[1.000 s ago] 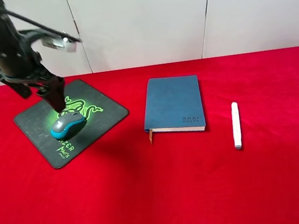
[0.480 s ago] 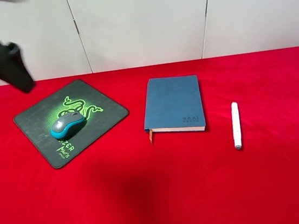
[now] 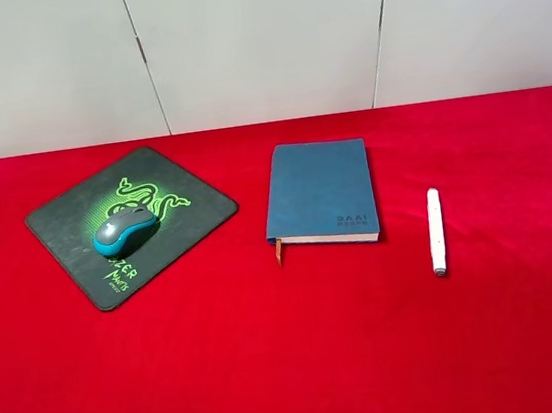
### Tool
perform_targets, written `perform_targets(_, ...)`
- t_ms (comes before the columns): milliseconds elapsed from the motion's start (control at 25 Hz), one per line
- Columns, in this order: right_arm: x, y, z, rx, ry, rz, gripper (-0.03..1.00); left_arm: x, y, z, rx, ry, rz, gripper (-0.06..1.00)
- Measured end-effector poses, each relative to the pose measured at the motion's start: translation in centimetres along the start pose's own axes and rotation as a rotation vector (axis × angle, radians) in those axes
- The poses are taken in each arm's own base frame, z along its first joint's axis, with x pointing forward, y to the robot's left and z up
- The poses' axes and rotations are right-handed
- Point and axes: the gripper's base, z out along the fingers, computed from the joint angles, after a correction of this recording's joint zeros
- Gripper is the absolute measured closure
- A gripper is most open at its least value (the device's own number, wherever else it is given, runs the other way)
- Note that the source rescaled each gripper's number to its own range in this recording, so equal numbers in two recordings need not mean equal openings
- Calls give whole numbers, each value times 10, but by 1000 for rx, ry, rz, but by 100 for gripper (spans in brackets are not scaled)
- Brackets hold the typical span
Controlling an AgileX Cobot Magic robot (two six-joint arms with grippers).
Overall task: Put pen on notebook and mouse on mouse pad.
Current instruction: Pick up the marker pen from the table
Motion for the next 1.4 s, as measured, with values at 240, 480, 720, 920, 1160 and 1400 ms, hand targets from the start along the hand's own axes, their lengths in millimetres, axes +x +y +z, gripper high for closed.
perform_targets(240, 0, 0, 0, 0, 0, 0, -3, 68, -14, -27, -7, -168, 16, -5)
perform_targets(480, 0, 0, 0, 0, 0, 0, -3, 113, -19, -17, -21, -216, 18, -5)
perform_targets(720, 0, 0, 0, 0, 0, 0, -3, 125, -14, 11, -117, -118, -62, -5)
perform_targets(920, 0, 0, 0, 0, 0, 0, -3, 129, -10, 29, -194, -84, -155, -5)
perform_targets(1160, 0, 0, 0, 0, 0, 0, -3, 138, -7, 45, -247, -68, -268, -5)
perform_targets(1400, 0, 0, 0, 0, 0, 0, -3, 148, -13, 42, -275, -171, -279, -5)
